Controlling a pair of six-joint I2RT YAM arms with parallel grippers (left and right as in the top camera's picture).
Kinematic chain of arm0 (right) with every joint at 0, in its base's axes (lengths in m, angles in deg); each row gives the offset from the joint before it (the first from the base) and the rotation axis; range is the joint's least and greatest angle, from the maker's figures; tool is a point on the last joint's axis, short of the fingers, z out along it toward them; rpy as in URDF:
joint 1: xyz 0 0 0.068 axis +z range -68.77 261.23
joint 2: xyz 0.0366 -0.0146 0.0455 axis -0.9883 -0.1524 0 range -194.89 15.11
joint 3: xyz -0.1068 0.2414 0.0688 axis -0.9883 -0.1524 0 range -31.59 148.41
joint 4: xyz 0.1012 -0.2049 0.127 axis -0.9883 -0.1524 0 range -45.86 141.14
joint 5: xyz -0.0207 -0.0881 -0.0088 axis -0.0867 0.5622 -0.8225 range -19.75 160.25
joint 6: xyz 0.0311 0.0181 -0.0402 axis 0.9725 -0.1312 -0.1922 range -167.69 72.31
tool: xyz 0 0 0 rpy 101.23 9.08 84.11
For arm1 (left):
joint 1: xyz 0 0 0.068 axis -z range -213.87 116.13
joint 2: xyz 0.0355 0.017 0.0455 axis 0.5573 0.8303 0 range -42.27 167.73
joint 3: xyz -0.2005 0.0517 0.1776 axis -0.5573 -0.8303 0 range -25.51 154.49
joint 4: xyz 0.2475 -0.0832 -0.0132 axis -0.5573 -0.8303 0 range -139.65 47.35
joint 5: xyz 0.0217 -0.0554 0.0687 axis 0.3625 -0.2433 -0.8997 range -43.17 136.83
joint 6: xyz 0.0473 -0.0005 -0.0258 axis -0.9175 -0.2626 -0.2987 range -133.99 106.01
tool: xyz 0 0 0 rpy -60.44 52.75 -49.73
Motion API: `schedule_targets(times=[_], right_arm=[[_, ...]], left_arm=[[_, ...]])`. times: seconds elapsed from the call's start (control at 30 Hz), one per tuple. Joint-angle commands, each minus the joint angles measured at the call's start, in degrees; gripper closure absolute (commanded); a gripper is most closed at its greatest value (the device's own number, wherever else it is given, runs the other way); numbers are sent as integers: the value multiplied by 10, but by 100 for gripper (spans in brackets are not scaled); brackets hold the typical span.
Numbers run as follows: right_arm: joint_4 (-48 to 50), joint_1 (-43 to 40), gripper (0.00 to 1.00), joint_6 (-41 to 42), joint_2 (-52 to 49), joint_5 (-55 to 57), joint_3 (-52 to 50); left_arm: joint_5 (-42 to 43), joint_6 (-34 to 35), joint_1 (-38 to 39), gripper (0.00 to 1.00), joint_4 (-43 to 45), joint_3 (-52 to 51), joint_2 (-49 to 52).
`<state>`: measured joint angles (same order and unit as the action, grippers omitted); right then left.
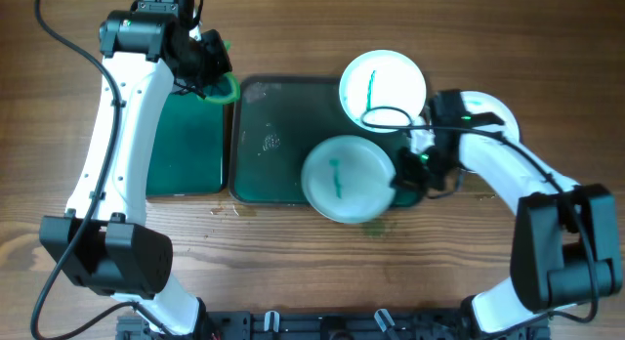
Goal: Clean dirty plates on tray and stack at the side
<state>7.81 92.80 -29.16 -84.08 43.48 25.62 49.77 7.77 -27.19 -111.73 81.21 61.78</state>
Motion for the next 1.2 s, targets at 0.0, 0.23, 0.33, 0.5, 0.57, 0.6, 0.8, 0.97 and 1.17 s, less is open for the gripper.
schedule_targets(times=[0.0,0.23,0.33,0.5,0.57,0.6,0.8,0.97,1.17], right_arm=[[80,69,96,160,12,32,16],[226,180,95,297,0,194,16],[236,186,96,309,-26,194,16],[254,186,96,290,-54,168,16],[262,186,93,280,-54,162,17],[262,184,92,275,-54,157,18],[246,137,84,250,-69,102,26],[250,116,83,222,-88,74,38],[266,116,83,213,-107,63,43]], left_arm=[[5,-7,0,96,-1,0,2],[5,-7,0,96,-11,0,2],[5,-7,0,96,-11,0,2],[5,-7,0,96,-11,0,2],[5,-7,0,96,-11,0,2],[5,-7,0,96,-11,0,2],[5,-7,0,96,-10,0,2],[7,-5,1,96,-10,-1,11],[11,-3,24,96,0,-26,33]])
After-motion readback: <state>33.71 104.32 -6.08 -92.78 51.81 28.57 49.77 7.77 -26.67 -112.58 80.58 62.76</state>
